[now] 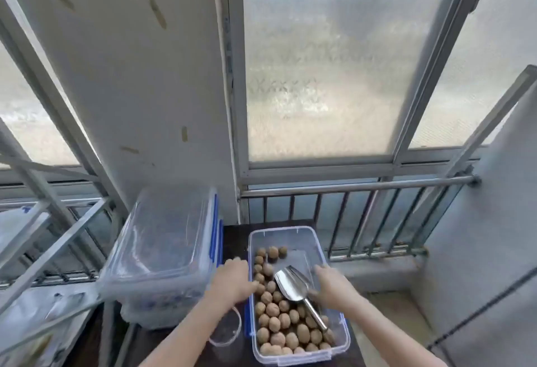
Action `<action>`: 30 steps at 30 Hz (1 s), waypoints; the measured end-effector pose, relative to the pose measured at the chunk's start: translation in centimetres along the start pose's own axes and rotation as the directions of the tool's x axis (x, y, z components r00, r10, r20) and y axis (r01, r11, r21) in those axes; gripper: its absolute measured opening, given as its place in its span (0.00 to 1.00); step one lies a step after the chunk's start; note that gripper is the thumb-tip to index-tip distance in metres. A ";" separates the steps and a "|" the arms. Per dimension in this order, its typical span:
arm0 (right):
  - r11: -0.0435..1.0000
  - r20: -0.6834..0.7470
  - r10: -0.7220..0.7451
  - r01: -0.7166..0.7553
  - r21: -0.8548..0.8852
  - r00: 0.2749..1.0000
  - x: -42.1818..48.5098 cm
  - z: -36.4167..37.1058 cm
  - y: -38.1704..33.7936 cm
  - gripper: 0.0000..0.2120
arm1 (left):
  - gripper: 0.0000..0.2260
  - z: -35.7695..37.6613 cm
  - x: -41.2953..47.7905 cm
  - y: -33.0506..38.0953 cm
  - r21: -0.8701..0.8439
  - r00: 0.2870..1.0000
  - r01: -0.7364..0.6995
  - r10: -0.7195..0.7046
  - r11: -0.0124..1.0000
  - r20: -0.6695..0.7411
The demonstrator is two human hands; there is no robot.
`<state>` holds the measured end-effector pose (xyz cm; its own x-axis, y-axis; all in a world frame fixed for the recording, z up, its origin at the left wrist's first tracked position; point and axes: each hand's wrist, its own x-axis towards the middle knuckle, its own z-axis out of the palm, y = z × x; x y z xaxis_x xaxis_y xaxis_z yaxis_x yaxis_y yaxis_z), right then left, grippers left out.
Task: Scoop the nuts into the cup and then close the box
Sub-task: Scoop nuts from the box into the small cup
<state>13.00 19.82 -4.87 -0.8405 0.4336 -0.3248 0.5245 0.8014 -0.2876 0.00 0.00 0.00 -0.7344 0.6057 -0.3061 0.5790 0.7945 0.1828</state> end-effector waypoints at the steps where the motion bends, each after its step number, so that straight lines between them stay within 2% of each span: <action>1: 0.999 0.042 0.034 -0.033 -0.020 0.999 -0.3 1.8 0.2 0.25 | 0.20 1.7 -0.1 0.4 0.039 0.999 0.009 -0.011 0.999 0.048; 4: 0.994 0.124 0.103 -0.105 0.007 0.987 -0.6 6.5 1.3 0.23 | 0.25 7.0 0.3 0.3 0.113 0.996 0.018 -0.027 0.993 0.079; 7: 0.989 0.096 0.145 -0.140 -0.050 0.985 0.2 9.5 2.2 0.22 | 0.31 9.6 0.9 -0.6 0.139 0.993 0.030 -0.045 0.990 0.108; 13: 0.970 0.101 0.234 -0.224 -0.098 0.967 2.0 11.9 2.1 0.16 | 0.43 9.5 1.1 -3.2 0.128 0.942 0.124 -0.157 0.984 0.297; 20: 0.949 0.139 0.315 -0.309 -0.060 0.939 4.4 12.4 1.3 0.17 | 0.49 10.2 0.8 -5.5 0.117 0.893 0.062 -0.107 0.991 0.438; 25: 0.921 0.205 0.333 -0.364 0.139 0.920 6.1 12.2 1.7 0.15 | 0.44 11.1 0.5 -6.6 0.061 0.952 0.049 -0.065 0.997 0.300; 28: 0.925 0.159 0.322 -0.346 0.156 0.933 6.4 10.8 2.5 0.19 | 0.46 11.6 0.2 -7.5 -0.056 0.985 0.041 -0.031 0.998 0.171; 30: 0.947 0.077 0.308 -0.314 0.072 0.948 6.2 9.7 3.0 0.19 | 0.47 12.0 0.2 -8.0 -0.108 0.994 0.037 -0.026 0.993 0.109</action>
<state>10.70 20.92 -16.54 -0.6249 0.6261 -0.4663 0.7699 0.5933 -0.2352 -0.55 -6.77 -12.74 -0.7059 0.5769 -0.4109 0.5097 0.8166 0.2709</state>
